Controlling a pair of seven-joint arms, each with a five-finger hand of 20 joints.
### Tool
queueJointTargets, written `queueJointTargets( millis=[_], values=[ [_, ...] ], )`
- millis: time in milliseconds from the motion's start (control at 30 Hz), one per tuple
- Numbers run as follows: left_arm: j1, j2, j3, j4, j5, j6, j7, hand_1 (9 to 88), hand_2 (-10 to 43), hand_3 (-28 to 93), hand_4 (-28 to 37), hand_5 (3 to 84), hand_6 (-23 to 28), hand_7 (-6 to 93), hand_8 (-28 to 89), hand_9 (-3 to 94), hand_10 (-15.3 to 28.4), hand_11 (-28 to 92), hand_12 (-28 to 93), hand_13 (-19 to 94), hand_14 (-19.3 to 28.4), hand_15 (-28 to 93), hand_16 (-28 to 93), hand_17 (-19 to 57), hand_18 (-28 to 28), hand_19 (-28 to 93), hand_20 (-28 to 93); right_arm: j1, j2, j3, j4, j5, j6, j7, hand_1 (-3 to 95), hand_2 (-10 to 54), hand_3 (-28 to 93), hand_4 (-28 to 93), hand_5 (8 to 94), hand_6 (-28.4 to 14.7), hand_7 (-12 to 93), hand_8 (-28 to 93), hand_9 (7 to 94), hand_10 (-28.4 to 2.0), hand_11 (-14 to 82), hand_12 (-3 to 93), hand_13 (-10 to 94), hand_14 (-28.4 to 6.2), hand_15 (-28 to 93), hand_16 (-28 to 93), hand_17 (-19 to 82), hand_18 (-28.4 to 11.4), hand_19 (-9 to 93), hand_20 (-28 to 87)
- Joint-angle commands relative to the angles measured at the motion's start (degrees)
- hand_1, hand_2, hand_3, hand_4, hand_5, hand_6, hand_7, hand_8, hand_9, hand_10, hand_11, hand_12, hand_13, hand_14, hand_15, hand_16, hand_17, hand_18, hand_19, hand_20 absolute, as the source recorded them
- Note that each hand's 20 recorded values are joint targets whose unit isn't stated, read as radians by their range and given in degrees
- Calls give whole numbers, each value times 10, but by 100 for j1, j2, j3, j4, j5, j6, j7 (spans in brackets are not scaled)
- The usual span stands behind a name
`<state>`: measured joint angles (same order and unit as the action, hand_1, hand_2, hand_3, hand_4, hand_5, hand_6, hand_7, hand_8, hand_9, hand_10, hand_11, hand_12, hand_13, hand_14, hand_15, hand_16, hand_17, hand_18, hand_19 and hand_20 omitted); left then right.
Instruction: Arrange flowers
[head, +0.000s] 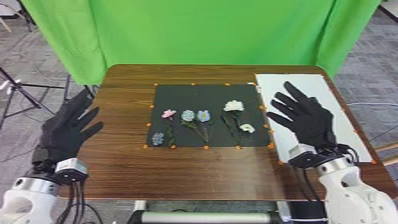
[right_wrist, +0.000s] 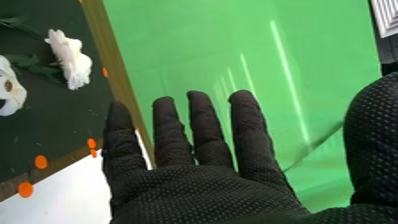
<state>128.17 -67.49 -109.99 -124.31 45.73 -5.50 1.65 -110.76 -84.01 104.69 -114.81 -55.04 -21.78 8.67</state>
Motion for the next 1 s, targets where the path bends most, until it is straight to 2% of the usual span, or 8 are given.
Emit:
queueJointTargets(
  millis=[33,67,200,300,367,633,933,1000],
  values=[
    [165,-215,-72,-77,-24,-75,-120,198,-25,681,-283,163,2,174,-85,135,78,41,243,107,106,70,112,-138,208,354,67,-122,-126,-56,-34,-51,70,-140,112,-1,780,-248,280,-37,95,-76,285,-122,8,242,197,-114,-33,367,-4,-189,268,184],
    [186,-235,-93,-77,-52,-121,-245,199,-25,680,-283,163,2,174,-85,136,78,41,242,108,107,71,111,-137,210,355,67,-192,-108,-53,-86,-78,177,-138,113,-1,780,-249,280,-38,94,-76,284,-122,7,242,195,-113,-34,367,-4,-187,265,183],
    [-54,-53,-71,-6,21,-144,-163,200,-25,678,-283,163,2,175,-85,137,79,42,240,110,109,75,109,-137,213,358,67,-110,-101,-99,-53,-89,203,-260,113,-1,782,-249,281,-34,96,-75,282,-118,3,238,192,-109,-42,362,-1,-181,249,175],
    [-203,-141,82,71,-19,-171,-133,199,-25,678,-283,168,3,175,-85,141,80,44,238,112,110,78,108,-137,213,360,67,-46,-95,-112,-16,-52,185,-218,116,0,782,-250,283,-31,99,-77,282,-115,4,235,189,-105,-46,359,-1,-179,242,173],
    [-188,-206,58,64,-18,-303,-251,198,-26,678,-283,172,4,174,-86,143,81,46,237,114,110,79,106,-136,213,361,67,-53,-128,-153,-16,-49,239,-231,117,1,782,-251,283,-31,100,-78,283,-113,4,233,189,-104,-47,358,-2,-179,242,175],
    [-377,-58,-12,100,16,-406,-293,197,-27,677,-283,176,6,169,-84,144,81,50,230,115,112,83,102,-135,214,362,64,93,-25,-65,10,-173,133,-280,114,-1,785,-250,280,-31,100,-78,279,-121,6,234,190,-110,-44,364,-7,-183,251,183],
    [34,-93,-203,-17,-48,-277,-355,194,-27,672,-283,176,5,169,-83,143,82,50,228,113,114,85,99,-138,223,367,60,-71,-9,95,-80,-150,202,-270,115,-4,784,-251,250,-27,80,-75,257,-120,-7,226,177,-123,-58,353,-7,-184,242,172],
    [-30,-54,-151,-3,13,-170,-180,193,-27,673,-283,176,5,168,-83,144,82,50,227,113,114,85,98,-138,220,367,59,-94,-82,101,-100,-49,207,-305,115,-5,784,-251,248,-27,80,-74,254,-120,-8,224,174,-123,-61,349,-8,-182,238,170]
  ],
)
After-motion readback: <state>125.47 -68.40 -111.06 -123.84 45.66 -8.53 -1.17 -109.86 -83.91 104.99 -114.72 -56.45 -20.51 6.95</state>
